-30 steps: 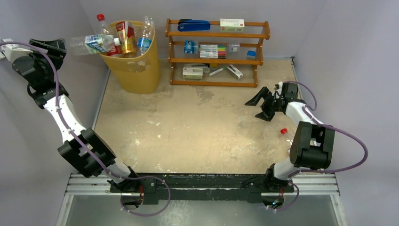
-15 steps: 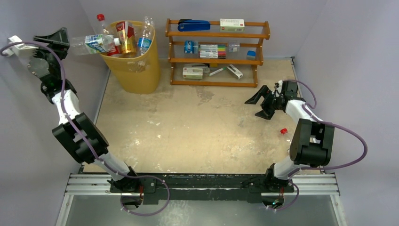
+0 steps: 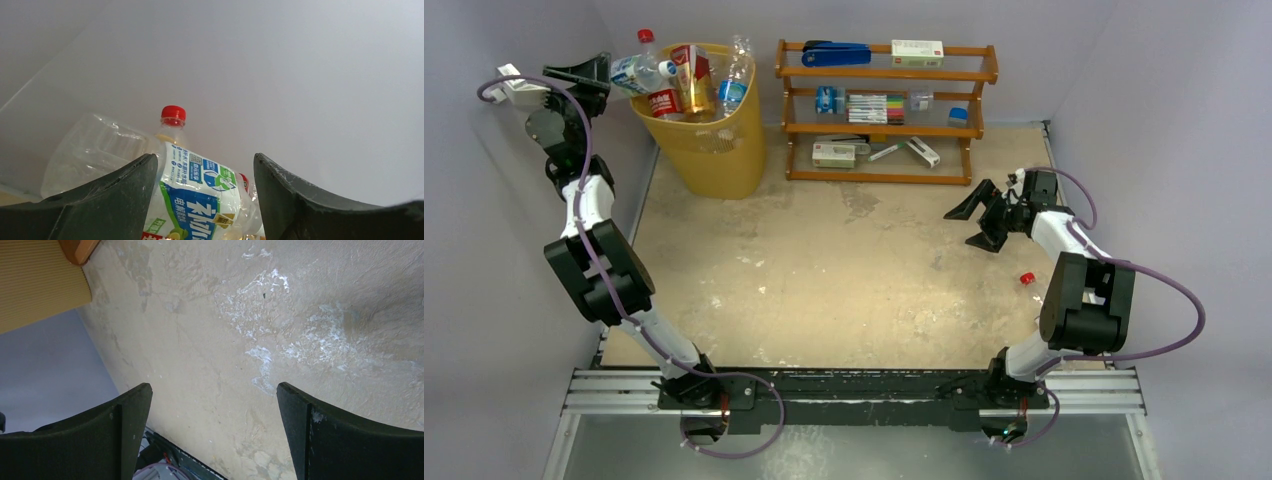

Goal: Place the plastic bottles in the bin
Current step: Adjust the plastic bottle at the trash bin.

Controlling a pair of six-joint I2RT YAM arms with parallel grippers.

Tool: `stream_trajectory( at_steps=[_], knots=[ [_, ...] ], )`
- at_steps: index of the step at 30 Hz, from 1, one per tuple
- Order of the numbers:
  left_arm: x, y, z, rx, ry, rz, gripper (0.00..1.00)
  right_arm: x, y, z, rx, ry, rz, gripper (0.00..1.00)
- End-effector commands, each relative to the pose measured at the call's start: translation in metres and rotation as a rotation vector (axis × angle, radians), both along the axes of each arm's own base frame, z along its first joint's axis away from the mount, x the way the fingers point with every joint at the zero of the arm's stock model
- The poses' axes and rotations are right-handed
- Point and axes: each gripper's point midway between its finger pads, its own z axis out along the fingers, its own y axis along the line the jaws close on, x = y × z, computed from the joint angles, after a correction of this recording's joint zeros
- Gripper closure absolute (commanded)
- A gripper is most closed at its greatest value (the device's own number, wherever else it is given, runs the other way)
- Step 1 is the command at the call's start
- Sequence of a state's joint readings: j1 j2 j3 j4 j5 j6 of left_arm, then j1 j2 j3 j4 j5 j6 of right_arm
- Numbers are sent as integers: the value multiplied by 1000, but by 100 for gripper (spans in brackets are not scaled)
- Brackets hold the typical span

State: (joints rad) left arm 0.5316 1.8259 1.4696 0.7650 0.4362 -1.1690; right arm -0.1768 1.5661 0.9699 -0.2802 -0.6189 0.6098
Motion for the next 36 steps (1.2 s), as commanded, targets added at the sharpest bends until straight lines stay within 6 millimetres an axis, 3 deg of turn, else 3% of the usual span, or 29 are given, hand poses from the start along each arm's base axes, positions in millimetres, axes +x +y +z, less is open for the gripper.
stream_trajectory(
  at_steps=[1,9,22,35,36],
  knots=[
    [-9,-17,38,31,-77,-40,30,7,2,11,-2,-48,23,2],
    [-14,-41,54,68,-93,-84,29,6,2,12,3,-52,23,3],
    [-16,-102,63,124,-58,-153,30,3,4,15,5,-61,25,3],
    [-33,-103,47,139,22,-72,30,3,5,21,7,-79,30,3],
    [-33,-105,46,135,22,-78,30,-2,6,15,12,-62,32,3]
  ],
)
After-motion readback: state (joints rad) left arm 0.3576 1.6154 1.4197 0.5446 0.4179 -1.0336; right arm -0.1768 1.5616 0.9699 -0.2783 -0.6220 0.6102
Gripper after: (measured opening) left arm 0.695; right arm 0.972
